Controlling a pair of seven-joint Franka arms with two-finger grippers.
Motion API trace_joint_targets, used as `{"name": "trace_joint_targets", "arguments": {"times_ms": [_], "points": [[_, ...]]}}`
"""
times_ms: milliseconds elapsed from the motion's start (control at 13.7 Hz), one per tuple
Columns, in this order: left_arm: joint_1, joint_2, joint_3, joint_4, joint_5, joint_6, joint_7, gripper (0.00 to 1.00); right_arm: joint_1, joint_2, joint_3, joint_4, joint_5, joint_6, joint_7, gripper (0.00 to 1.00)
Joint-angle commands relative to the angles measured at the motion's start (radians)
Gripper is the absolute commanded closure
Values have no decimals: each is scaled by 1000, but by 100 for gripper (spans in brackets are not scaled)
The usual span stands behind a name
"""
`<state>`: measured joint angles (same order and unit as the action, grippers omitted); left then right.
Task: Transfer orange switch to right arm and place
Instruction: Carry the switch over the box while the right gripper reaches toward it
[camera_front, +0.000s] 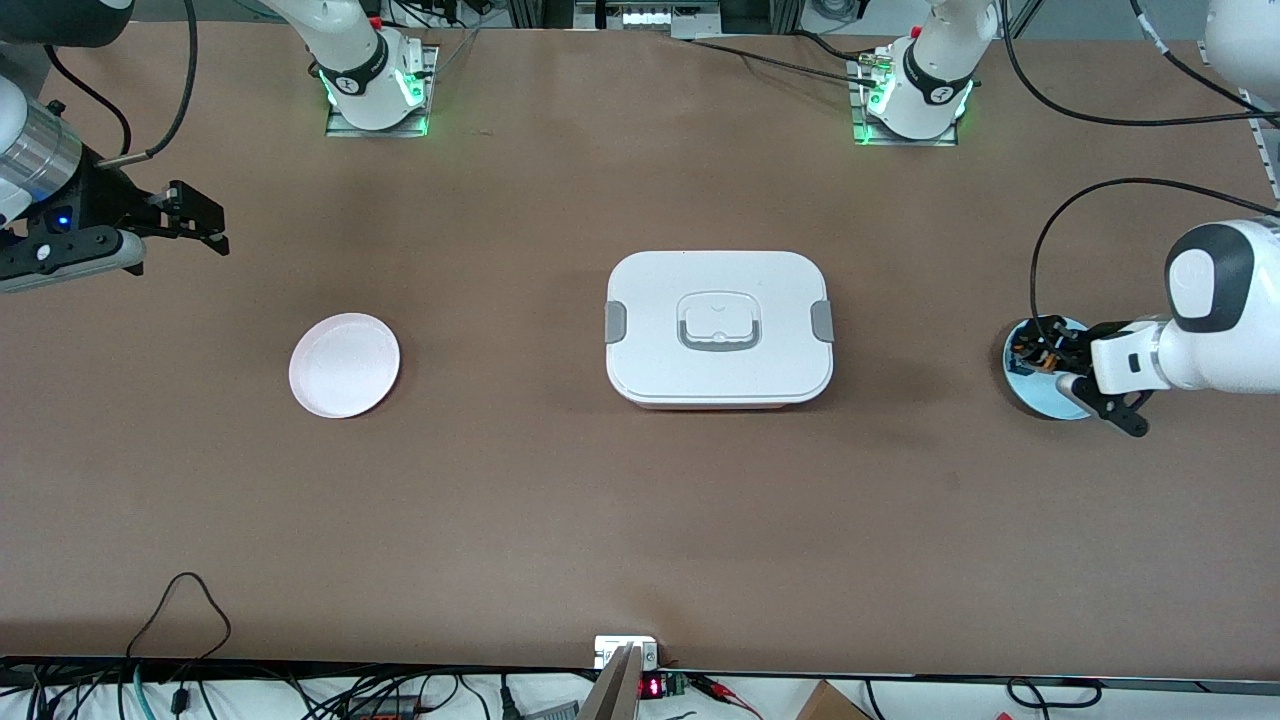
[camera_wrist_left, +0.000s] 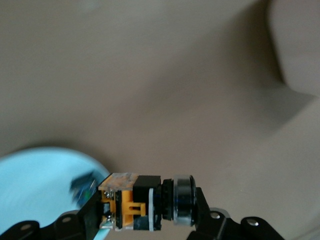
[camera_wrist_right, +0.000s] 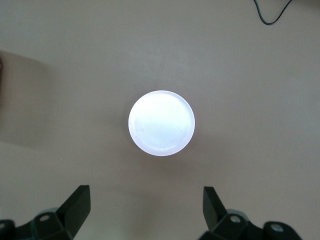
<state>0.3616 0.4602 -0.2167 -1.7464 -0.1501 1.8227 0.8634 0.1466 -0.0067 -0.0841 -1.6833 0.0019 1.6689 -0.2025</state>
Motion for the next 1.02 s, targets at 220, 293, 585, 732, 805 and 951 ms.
{"name": "trace_joint_targets", "arguments": {"times_ms": [220,293,585,732,805,951], "points": [[-7,84,-47,59,-261,-22,680,90,-15,21,0,25,3,-17,5,0],[-7,103,-61,65,-328,-23,786,90,-15,25,-2,25,7,-14,0,0],[-6,129,-166,74,-566,-31,1149,96,-9,48,4,19,154,-70,-12,0],[-6,140,-232,76,-678,-52,1210,96,-10,76,4,8,322,-113,-9,0],[-6,144,-265,74,-754,-68,1245,96,-15,79,3,-9,422,-130,-12,0],[-16,166,-326,71,-841,-69,1302,96,-16,100,3,-33,583,-143,-11,0]]}}
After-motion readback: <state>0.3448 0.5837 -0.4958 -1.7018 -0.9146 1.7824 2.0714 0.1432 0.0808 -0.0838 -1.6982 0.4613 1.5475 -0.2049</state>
